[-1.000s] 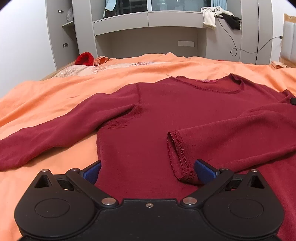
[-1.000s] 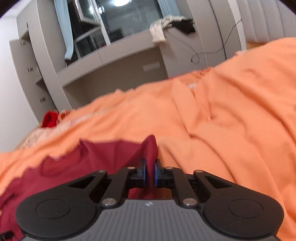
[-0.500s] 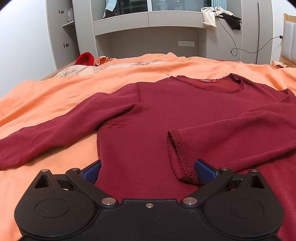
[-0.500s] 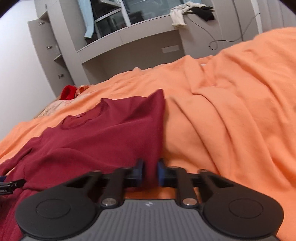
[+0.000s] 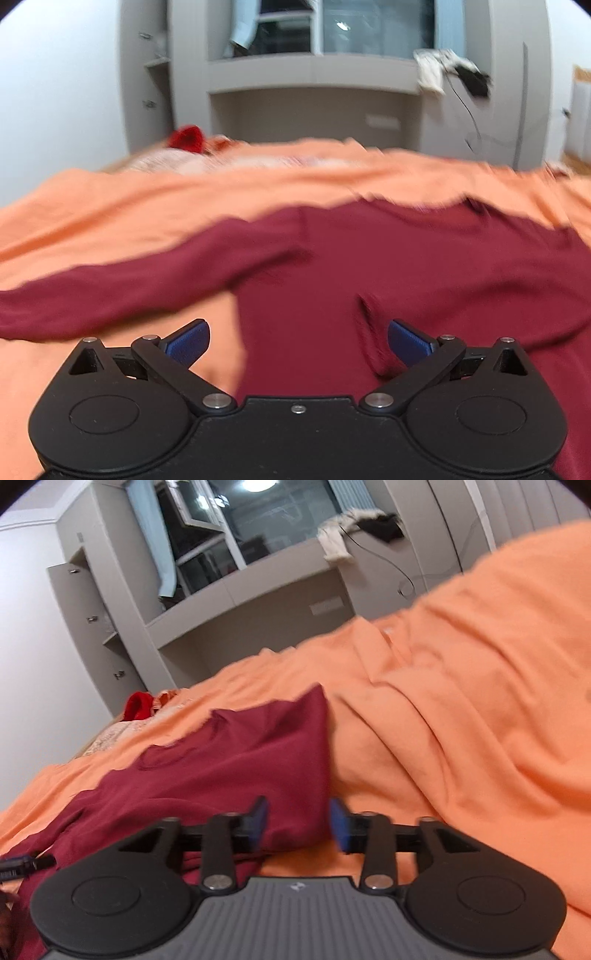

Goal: Fold small clothes

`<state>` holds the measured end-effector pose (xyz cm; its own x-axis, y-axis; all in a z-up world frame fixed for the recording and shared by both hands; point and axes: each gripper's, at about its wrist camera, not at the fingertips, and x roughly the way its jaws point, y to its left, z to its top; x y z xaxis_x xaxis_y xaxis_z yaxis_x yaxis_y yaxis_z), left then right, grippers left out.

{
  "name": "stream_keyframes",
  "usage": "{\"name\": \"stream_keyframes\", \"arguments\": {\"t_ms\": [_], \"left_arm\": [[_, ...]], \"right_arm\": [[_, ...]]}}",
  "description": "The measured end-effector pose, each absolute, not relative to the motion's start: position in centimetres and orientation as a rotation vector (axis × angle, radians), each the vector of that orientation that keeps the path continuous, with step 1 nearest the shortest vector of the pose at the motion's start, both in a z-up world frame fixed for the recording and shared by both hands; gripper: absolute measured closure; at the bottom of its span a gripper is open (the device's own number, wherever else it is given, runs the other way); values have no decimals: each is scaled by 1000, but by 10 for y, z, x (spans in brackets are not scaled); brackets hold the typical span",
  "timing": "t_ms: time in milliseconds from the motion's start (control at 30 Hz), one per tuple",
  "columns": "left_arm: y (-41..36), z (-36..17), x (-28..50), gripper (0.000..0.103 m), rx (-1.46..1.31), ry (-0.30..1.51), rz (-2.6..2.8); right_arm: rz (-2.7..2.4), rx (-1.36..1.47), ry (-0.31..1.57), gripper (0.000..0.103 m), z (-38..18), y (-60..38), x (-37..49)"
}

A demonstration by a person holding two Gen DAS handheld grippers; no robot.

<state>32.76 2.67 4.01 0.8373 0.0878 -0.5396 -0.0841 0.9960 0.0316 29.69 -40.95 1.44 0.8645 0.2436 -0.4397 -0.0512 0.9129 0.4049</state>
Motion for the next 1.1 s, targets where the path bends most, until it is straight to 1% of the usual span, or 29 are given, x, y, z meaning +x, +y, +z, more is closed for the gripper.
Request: {"name": "stream_keyframes", "arguments": {"t_ms": [33,67,100,133,167,233,267,433,500,567,633,700,767,833,967,1100], "left_arm": [[34,46,323,0,-12,548,121],[42,51,319,0,-31,528,147],[51,55,315,0,-56,508,176],[61,59,311,0,-82,493,205],[72,63,309,0,-109,484,236],[95,67,304,0,-155,472,291],[107,68,302,0,-172,467,316],[177,78,282,1,-310,425,420],[211,84,264,1,-440,357,456],[240,93,238,1,-569,230,537],[259,104,222,1,-602,167,606],[269,116,211,0,-550,140,691],[274,121,208,0,-476,155,774],[280,115,213,0,-447,217,799],[287,87,233,1,-522,342,695],[282,64,252,1,-535,409,649]], "right_arm": [[178,390,493,38,20,-405,293],[202,392,482,32,25,-400,288],[232,393,471,23,30,-394,284],[261,393,463,16,35,-388,280],[292,388,453,14,38,-381,275],[347,378,439,4,43,-366,267],[372,377,435,1,45,-360,264],[496,359,452,0,44,-328,254],[526,335,459,0,41,-313,252],[541,309,473,0,39,-302,251],[551,285,490,0,34,-295,250],[550,265,509,0,30,-290,248],[551,259,522,0,26,-286,248],[550,255,533,0,23,-285,246],[553,250,526,0,20,-286,243],[543,245,550,0,17,-286,247]]}}
